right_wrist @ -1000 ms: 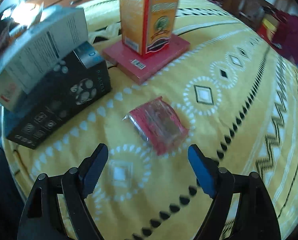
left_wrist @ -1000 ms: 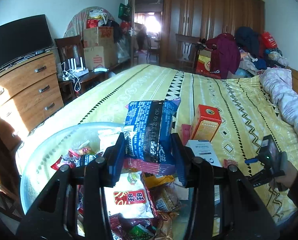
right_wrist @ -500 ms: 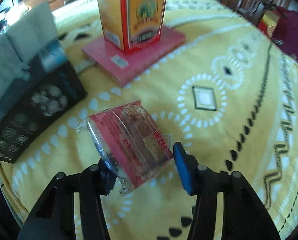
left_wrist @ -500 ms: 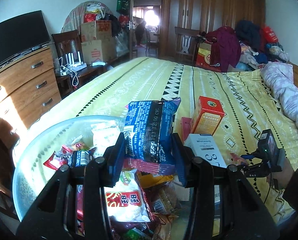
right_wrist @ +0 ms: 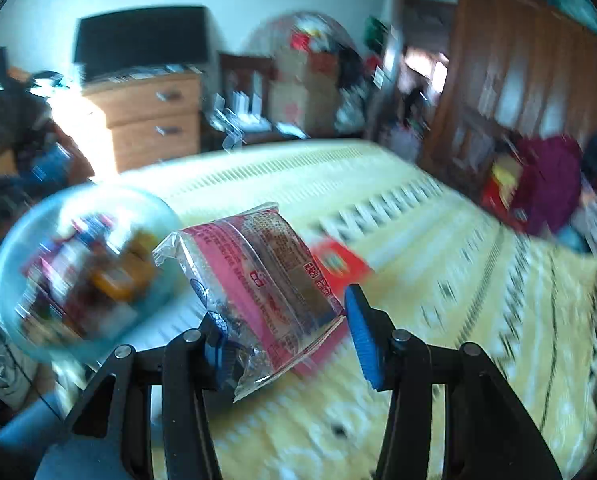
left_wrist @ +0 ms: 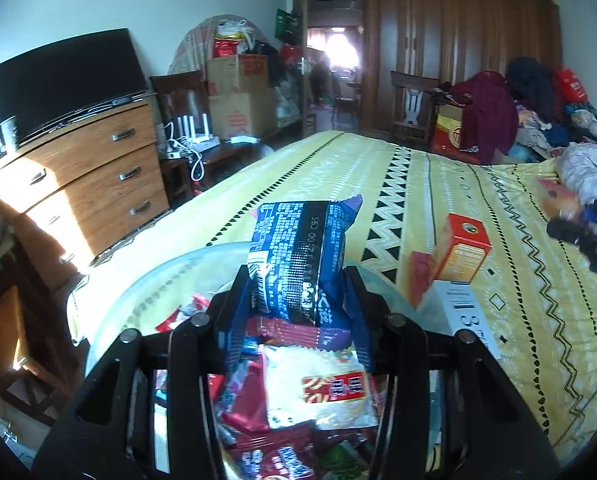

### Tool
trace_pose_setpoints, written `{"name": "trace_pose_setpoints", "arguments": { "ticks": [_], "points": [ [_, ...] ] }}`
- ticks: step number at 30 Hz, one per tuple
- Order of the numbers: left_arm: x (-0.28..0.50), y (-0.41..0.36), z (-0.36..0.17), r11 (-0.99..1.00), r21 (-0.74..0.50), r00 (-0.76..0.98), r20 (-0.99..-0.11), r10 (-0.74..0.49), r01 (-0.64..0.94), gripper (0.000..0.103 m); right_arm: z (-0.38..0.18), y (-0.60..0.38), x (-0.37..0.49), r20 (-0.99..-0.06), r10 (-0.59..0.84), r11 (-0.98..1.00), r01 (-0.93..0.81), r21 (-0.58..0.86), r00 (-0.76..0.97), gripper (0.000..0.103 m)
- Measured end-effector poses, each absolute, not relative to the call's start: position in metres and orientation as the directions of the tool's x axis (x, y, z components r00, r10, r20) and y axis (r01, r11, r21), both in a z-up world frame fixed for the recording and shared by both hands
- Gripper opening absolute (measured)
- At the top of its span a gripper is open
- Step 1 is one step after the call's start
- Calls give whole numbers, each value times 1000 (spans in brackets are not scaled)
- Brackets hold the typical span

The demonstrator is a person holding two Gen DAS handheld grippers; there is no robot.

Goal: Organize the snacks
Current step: 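Carry both packets over the basin and open both grippers to drop them, then move both empty tools back over the bed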

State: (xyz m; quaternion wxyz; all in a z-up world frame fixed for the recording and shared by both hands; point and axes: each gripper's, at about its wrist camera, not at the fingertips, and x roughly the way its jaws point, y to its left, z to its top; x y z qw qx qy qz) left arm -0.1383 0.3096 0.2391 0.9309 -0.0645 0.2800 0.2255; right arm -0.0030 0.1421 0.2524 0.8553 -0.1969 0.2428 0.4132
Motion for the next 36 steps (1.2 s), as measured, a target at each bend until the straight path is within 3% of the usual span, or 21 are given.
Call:
{"name": "trace_pose_setpoints", "arguments": {
  "ticks": [10, 23, 25, 27, 30, 33, 36],
  "points": [
    [-146, 339, 229, 872, -5, 706, -589, 392, -489, 45, 294, 268, -69, -576, 736, 388, -919, -70, 355, 53],
    [-145, 359, 214, 860, -22, 676, -628, 385, -511, 47, 257, 326, -81, -668, 706, 324, -946, 12, 233, 54],
    [-144, 361, 213, 857, -19, 672, -630, 389, -514, 50, 255, 327, -81, -668, 710, 322, -946, 27, 223, 55],
    [-145, 361, 213, 850, -15, 667, -628, 401, -526, 68, 256, 328, -80, -664, 715, 324, -946, 36, 219, 57],
    [-146, 361, 214, 837, -5, 658, -621, 426, -547, 86, 258, 328, -81, -657, 722, 322, -946, 37, 219, 69],
    [-146, 361, 213, 831, 4, 649, -623, 437, -556, 93, 260, 325, -83, -652, 725, 322, -946, 35, 223, 72],
    [-146, 355, 214, 831, 8, 644, -627, 437, -556, 94, 262, 316, -83, -637, 727, 349, -937, 25, 254, 90]
  ]
}}
